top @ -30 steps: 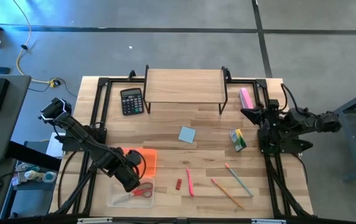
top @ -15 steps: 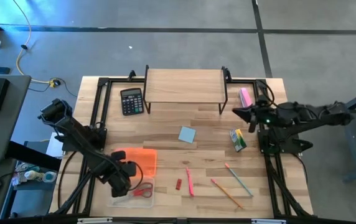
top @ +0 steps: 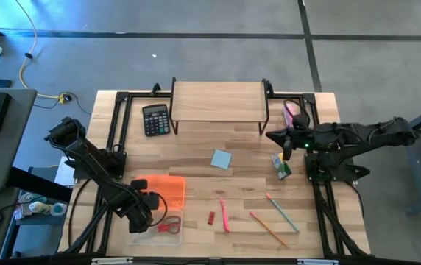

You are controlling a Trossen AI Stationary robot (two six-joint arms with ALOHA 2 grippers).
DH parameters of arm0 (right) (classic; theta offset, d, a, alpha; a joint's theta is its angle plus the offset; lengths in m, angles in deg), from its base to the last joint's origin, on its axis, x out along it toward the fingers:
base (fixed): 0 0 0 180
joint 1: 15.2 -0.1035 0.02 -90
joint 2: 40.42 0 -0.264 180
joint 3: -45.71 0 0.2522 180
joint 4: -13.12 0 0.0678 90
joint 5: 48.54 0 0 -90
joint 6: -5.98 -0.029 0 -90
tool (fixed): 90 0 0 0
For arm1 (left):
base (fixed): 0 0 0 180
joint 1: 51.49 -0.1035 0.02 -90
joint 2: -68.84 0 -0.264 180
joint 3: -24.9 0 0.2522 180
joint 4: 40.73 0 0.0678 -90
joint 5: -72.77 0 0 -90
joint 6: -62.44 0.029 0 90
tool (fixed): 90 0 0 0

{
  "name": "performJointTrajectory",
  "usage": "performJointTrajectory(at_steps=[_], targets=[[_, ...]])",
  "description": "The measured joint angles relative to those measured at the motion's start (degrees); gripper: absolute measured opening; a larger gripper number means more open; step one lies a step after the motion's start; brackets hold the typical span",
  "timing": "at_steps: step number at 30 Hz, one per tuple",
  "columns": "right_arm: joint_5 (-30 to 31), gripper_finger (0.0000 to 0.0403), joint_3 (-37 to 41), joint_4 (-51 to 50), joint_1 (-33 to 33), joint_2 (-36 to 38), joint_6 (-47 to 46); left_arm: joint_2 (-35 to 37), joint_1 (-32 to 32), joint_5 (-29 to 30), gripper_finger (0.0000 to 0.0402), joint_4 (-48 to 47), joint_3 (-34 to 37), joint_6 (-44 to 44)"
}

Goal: Pack school essentials
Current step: Move the supply box to the middle left of the table

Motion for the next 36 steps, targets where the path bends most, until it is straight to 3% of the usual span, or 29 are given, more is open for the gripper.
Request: performJointTrajectory(at_steps=[12, 23, 30, 36], targets=[[0.0, 0.0000, 0.0, 0.0, 0.0, -0.8, -1.1, 0.0, 0.0, -1.7, 0.0122, 4.9, 5.0, -2.4], [0.0, 0.0000, 0.0, 0.4, 0.0, -0.8, -1.0, 0.0, -2.1, 0.3, 0.0011, 7.7, 5.0, 1.5], [0.0, 0.0000, 0.0, 0.4, 0.0, -0.8, -1.0, 0.0, -6.4, 2.1, 0.0038, 8.3, 4.9, 5.4], [0.0, 0.0000, 0.0, 0.4, 0.0, -0.8, -1.0, 0.0, -12.7, 2.6, 0.0029, 8.3, 5.0, 13.6]])
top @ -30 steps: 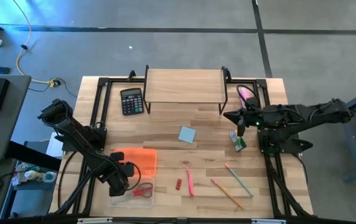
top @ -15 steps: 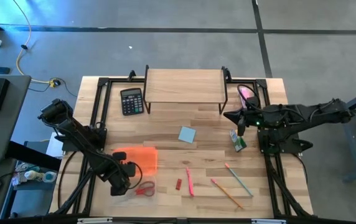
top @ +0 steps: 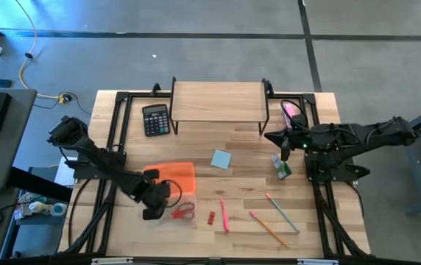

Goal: Pack school essentials
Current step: Move the supply box to the middle left of the table

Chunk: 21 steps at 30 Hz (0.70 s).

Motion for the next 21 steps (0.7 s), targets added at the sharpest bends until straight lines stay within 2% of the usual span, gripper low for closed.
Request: performJointTrajectory(at_steps=[5, 14, 21], targets=[[0.0, 0.0000, 0.0, 0.0, 0.0, 0.0, 0.0, 0.0, -5.5, 0.0, 0.0021, 0.0, 0.0, 6.5], [0.0, 0.0000, 0.0, 0.0, 0.0, 0.0, 0.0, 0.0, -12.2, 0.0, 0.0030, 0.0, 0.0, 16.5], [0.0, 0.0000, 0.0, 0.0, 0.0, 0.0, 0.1, 0.0, -14.3, 0.2, 0.0036, -0.1, 0.0, 17.5]])
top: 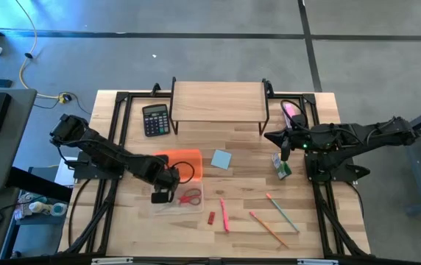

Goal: Pack school essentials
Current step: Move the supply box to the middle left of the table, then put the pink pen into the supply box

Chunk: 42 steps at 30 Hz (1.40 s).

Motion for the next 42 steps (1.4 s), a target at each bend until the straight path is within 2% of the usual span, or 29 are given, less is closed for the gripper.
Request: performJointTrajectory(at_steps=[6, 15, 20, 23, 30, 38, 42], targets=[[0.0, 0.0009, 0.0, -0.4, 0.0, 0.0, 1.4, 0.0, 0.0, 0.7, 0.0062, 0.0, 0.0, 0.1], [0.0, 0.0072, 0.0, -0.4, 0.0, 0.0, 1.4, 0.0, 0.0, 0.0, 0.0114, -0.2, -0.2, -1.8], [0.0, 0.0094, 0.0, -0.4, 0.0, 0.0, 1.5, 0.0, 0.0, -0.6, 0.0133, -2.3, -2.6, -2.6], [-0.3, 0.0098, 0.0, -0.4, 0.0, 0.0, 1.5, 0.0, 0.0, -0.6, 0.0135, -4.7, -4.6, -2.6], [-6.1, 0.0099, 0.0, 0.5, 0.0, 0.0, 4.6, 0.0, 0.1, -0.7, 0.0125, -11.3, -9.7, -3.1], [-9.6, 0.0099, 0.0, 1.8, 0.0, -0.1, 6.1, 0.0, 0.1, -0.6, 0.0117, -15.8, -19.0, -3.1], [-11.6, 0.0099, 0.0, 4.6, -0.1, -0.5, 8.4, 1.6, 0.4, 2.1, 0.0114, -16.8, -22.0, -2.2]])
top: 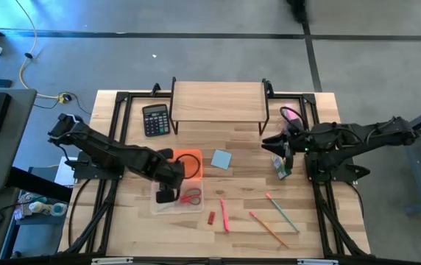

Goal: Pack school essentials
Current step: Put the pink pen into the supply box

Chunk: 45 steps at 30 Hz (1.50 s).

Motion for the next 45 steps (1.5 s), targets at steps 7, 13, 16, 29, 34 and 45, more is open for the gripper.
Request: performJointTrajectory(at_steps=[7, 13, 16, 29, 34, 45], targets=[[-2.3, 0.0099, 0.0, 4.9, 0.0, -3.5, 1.1, 8.5, 1.7, 4.7, 0.0111, -0.4, 0.0, -3.0], [-3.4, 0.0099, -0.7, 5.8, 0.0, -6.9, 0.6, 16.8, 4.3, 13.6, 0.0111, 0.9, 0.7, -8.0], [-4.2, 0.0099, -4.4, 3.7, -0.3, -9.6, 1.2, 20.8, 6.3, 18.7, 0.0111, 3.4, 2.5, -10.3], [-4.1, 0.0099, -25.6, -19.3, -1.8, -26.7, -1.8, 29.6, 11.4, 31.9, 0.0110, 23.6, 17.3, -12.1], [-4.4, 0.0099, -28.5, -23.9, -3.7, -31.6, -10.3, 29.8, 11.3, 31.9, 0.0110, 26.0, 20.5, -12.4], [-4.7, 0.0099, -29.2, -24.8, -8.0, -38.6, -25.7, 29.6, 11.2, 30.2, 0.0110, 26.2, 20.9, -11.9]])
